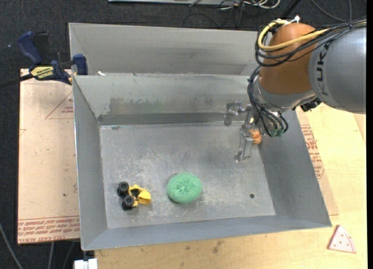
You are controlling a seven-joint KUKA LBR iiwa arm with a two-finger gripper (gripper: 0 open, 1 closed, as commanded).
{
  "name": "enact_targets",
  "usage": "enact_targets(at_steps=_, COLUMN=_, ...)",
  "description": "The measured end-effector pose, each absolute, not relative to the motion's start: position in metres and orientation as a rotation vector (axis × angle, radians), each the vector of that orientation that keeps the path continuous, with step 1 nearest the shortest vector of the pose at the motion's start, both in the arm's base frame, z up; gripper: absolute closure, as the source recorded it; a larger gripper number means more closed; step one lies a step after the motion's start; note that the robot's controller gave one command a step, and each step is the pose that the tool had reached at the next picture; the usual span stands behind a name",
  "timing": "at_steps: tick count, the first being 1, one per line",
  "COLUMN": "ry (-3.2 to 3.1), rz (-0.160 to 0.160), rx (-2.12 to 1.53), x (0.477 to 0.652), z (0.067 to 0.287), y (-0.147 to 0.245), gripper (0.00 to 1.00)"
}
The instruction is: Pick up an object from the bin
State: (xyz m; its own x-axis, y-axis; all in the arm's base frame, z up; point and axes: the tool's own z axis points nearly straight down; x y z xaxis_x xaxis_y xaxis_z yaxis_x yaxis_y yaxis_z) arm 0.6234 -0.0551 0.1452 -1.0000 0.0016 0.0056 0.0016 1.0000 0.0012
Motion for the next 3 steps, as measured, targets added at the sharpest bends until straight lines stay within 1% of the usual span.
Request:
enact_targets(at_steps=1, ry=-3.143, rz=-0.001, rx=-0.001, x=0.625, z=0.150, y=-0.055, gripper=0.00)
enact_targets(at_steps=2, ry=-3.147, rz=0.000, rx=0.117, x=0.635, z=0.095, y=-0.009, gripper=0.00)
enact_targets(at_steps=3, ry=-3.142, rz=-0.002, rx=-0.010, x=0.581, z=0.074, y=0.025, gripper=0.00)
